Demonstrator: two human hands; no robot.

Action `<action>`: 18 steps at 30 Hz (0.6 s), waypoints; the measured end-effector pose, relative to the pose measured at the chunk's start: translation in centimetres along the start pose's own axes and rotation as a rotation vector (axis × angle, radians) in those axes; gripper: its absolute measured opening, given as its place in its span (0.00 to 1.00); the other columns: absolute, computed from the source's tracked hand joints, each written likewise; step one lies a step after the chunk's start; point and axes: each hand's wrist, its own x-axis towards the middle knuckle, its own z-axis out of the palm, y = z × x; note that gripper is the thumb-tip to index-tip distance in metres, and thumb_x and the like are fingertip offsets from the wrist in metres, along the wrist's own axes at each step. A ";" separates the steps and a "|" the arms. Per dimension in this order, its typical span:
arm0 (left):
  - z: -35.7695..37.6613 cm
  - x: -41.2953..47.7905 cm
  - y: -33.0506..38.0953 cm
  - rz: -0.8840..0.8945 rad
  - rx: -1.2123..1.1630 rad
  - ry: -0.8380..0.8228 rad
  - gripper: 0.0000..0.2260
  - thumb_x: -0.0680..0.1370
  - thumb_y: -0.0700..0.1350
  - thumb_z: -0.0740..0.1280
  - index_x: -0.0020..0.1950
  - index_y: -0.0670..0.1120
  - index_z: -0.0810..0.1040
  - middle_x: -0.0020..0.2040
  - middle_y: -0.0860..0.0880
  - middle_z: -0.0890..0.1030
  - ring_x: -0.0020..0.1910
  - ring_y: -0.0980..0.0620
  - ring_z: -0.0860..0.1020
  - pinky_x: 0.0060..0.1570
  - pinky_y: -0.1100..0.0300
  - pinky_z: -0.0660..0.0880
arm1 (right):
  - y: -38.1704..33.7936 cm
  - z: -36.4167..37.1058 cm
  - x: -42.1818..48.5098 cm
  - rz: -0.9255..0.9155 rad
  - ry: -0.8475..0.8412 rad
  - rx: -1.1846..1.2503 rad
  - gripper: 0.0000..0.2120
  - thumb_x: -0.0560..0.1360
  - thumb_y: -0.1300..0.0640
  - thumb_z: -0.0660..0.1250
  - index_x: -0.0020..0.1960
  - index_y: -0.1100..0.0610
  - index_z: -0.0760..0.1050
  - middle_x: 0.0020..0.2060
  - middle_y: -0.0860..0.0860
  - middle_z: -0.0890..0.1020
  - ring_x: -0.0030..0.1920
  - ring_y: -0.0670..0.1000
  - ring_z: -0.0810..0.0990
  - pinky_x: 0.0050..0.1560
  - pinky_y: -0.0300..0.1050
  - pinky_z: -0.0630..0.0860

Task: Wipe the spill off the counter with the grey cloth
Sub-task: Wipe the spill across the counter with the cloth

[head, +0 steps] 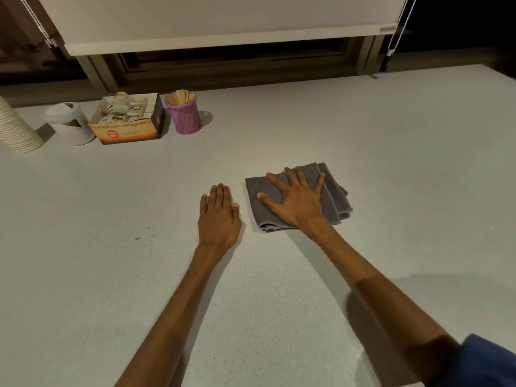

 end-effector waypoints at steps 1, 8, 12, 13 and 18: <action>-0.1 0.0 0.1 0.000 -0.001 0.000 0.24 0.84 0.47 0.46 0.79 0.40 0.48 0.80 0.42 0.50 0.80 0.48 0.47 0.79 0.50 0.42 | 0.5 0.0 -0.1 0.001 0.007 0.009 0.35 0.72 0.24 0.46 0.77 0.35 0.55 0.79 0.50 0.57 0.80 0.54 0.49 0.70 0.76 0.36; -0.2 -0.6 0.4 0.042 0.003 -0.009 0.24 0.84 0.46 0.46 0.79 0.40 0.49 0.80 0.42 0.51 0.80 0.46 0.49 0.80 0.51 0.42 | 5.8 -1.2 -1.2 0.114 0.041 0.031 0.36 0.72 0.23 0.45 0.77 0.35 0.54 0.80 0.48 0.56 0.80 0.53 0.49 0.70 0.77 0.38; 0.0 -0.5 0.5 0.040 -0.050 -0.010 0.23 0.84 0.45 0.46 0.78 0.39 0.49 0.80 0.41 0.52 0.80 0.46 0.49 0.80 0.52 0.43 | 4.5 -0.7 -2.1 0.105 0.032 -0.012 0.37 0.72 0.23 0.43 0.78 0.37 0.51 0.80 0.50 0.53 0.80 0.55 0.46 0.69 0.78 0.39; 0.0 -0.5 0.4 0.043 -0.084 -0.010 0.23 0.84 0.45 0.46 0.78 0.38 0.50 0.80 0.41 0.52 0.80 0.46 0.49 0.80 0.53 0.44 | 3.7 -0.4 -2.4 0.103 0.032 -0.023 0.39 0.72 0.23 0.41 0.78 0.37 0.50 0.80 0.50 0.51 0.80 0.56 0.45 0.69 0.78 0.39; -0.3 -0.5 0.0 0.009 -0.316 0.084 0.21 0.84 0.45 0.50 0.77 0.40 0.60 0.78 0.42 0.62 0.78 0.47 0.57 0.79 0.54 0.51 | -0.3 0.9 -2.2 0.059 0.025 -0.030 0.44 0.68 0.19 0.38 0.79 0.38 0.48 0.80 0.52 0.50 0.80 0.58 0.45 0.68 0.78 0.36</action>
